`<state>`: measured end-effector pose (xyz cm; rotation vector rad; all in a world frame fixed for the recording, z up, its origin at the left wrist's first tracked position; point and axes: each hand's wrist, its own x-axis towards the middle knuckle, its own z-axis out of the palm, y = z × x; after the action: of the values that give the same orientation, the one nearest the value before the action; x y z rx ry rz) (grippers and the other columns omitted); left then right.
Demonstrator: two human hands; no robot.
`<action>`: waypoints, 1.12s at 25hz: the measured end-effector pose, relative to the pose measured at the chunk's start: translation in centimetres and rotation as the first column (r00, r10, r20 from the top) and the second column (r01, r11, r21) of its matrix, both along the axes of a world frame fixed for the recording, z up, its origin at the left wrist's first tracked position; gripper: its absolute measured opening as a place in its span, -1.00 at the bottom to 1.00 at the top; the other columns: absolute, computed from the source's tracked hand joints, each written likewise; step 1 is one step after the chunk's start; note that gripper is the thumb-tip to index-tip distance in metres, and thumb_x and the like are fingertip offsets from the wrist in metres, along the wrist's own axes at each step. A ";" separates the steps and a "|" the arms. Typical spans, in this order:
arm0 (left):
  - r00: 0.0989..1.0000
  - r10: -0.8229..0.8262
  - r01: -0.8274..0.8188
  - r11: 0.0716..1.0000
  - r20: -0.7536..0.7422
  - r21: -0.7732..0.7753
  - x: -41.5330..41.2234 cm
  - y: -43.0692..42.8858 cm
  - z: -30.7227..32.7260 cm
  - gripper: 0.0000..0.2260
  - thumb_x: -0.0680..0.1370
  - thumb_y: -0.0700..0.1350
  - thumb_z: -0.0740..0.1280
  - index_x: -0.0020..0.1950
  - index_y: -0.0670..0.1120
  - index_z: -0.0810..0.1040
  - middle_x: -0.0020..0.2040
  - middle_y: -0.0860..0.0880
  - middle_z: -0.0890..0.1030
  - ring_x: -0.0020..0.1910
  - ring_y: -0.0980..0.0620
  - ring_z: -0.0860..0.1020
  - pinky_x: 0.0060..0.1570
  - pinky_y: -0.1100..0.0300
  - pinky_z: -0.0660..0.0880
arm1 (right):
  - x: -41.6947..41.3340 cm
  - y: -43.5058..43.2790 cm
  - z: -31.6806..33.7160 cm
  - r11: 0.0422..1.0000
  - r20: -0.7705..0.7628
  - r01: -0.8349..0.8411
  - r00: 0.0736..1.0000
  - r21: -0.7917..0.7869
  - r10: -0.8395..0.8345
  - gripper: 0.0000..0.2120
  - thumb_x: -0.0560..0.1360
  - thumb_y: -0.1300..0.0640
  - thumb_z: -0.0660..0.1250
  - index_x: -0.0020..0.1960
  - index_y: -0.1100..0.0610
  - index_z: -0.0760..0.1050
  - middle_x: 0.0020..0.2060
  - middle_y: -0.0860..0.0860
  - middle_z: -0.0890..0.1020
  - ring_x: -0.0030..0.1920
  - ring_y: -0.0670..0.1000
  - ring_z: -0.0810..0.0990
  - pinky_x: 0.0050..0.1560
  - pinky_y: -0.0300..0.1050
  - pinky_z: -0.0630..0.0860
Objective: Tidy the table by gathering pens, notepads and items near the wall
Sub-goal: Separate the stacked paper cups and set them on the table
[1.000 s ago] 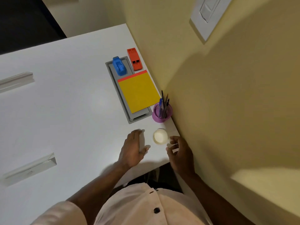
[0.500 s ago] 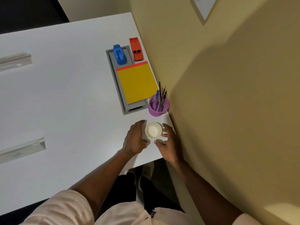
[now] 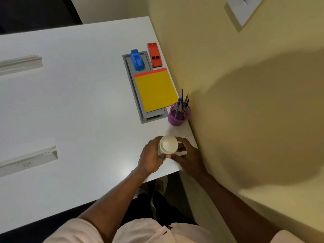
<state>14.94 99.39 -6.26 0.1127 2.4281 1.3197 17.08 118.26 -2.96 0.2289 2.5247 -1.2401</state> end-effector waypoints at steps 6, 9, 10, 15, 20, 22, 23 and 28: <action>0.996 0.060 -0.066 0.994 0.072 0.090 1.9 -4.1 4.2 -0.36 0.45 0.03 0.67 0.46 0.04 0.52 0.35 0.10 0.66 0.24 0.11 0.60 0.13 0.47 0.41 | 1.2 -3.0 4.3 0.998 -0.008 -0.066 0.998 0.004 0.066 -0.33 0.42 -0.12 0.62 0.43 0.04 0.46 0.04 -0.16 0.71 0.00 -0.21 0.68 0.04 -0.14 0.69; 0.992 0.096 -0.104 0.990 0.082 0.099 3.2 -6.9 6.1 -0.38 0.42 0.09 0.68 0.42 0.07 0.55 0.29 0.18 0.67 0.19 0.18 0.63 0.10 0.45 0.49 | 1.6 -5.3 6.3 0.990 -0.018 -0.140 0.990 -0.015 0.140 -0.29 0.39 -0.20 0.57 0.43 0.05 0.45 0.09 -0.11 0.70 0.05 -0.14 0.68 0.03 -0.08 0.71; 0.992 0.105 -0.111 0.990 0.074 0.087 3.8 -8.0 6.7 -0.39 0.42 0.11 0.68 0.41 0.09 0.56 0.28 0.21 0.67 0.18 0.21 0.62 0.09 0.46 0.50 | 1.8 -6.2 6.9 0.986 -0.030 -0.164 0.986 -0.023 0.164 -0.27 0.37 -0.24 0.54 0.43 0.05 0.45 0.11 -0.12 0.68 0.07 -0.13 0.67 0.02 -0.08 0.71; 0.995 0.103 -0.103 0.995 0.009 0.002 7.0 -12.5 9.4 -0.44 0.42 0.15 0.62 0.38 0.24 0.53 0.27 0.24 0.66 0.19 0.18 0.61 0.16 0.17 0.62 | 1.2 -9.9 9.2 0.944 -0.118 -0.326 0.941 -0.053 0.318 -0.24 0.37 -0.24 0.60 0.45 0.03 0.46 0.17 -0.12 0.62 0.12 -0.13 0.64 -0.06 -0.15 0.70; 0.959 0.280 -0.283 0.957 -0.043 -0.061 11.7 -15.9 11.2 -0.52 0.45 0.19 0.53 0.34 0.31 0.50 0.25 0.28 0.65 0.18 0.21 0.61 0.18 0.04 0.64 | -0.2 -14.6 11.7 0.726 -0.213 -0.685 0.702 0.058 0.680 -0.24 0.35 -0.36 0.54 0.43 -0.02 0.50 0.26 -0.14 0.61 0.14 -0.12 0.61 -0.01 -0.28 0.62; 0.926 0.371 -0.376 0.923 -0.077 -0.081 13.5 -16.3 12.0 -0.49 0.46 0.27 0.51 0.38 0.28 0.49 0.29 0.27 0.63 0.19 0.23 0.59 0.19 0.09 0.62 | -0.7 -16.3 12.5 0.613 -0.225 -0.782 0.581 0.112 0.782 -0.23 0.36 -0.38 0.53 0.42 0.01 0.53 0.28 -0.12 0.63 0.16 -0.14 0.60 0.04 -0.38 0.51; 0.904 0.419 -0.426 0.901 -0.089 -0.085 14.6 -16.3 12.4 -0.47 0.46 0.31 0.49 0.40 0.27 0.48 0.30 0.27 0.62 0.20 0.24 0.58 0.18 0.12 0.62 | -0.7 -17.0 12.8 0.557 -0.238 -0.820 0.519 0.135 0.821 -0.24 0.36 -0.36 0.54 0.42 0.03 0.54 0.28 -0.10 0.64 0.16 -0.14 0.60 0.05 -0.44 0.45; 0.791 0.601 -0.611 0.784 -0.114 -0.110 21.1 -15.1 13.9 -0.36 0.43 0.27 0.57 0.46 0.21 0.47 0.31 0.24 0.62 0.25 0.22 0.57 0.22 0.12 0.61 | 2.2 -19.4 13.5 0.414 -0.221 -0.895 0.375 0.167 0.900 -0.25 0.33 -0.31 0.57 0.46 -0.16 0.46 0.32 -0.27 0.55 0.14 -0.27 0.48 0.07 -0.55 0.34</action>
<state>36.01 84.32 7.64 -0.7406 2.7274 1.3842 19.27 98.85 10.59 -1.2867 2.1919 -0.7555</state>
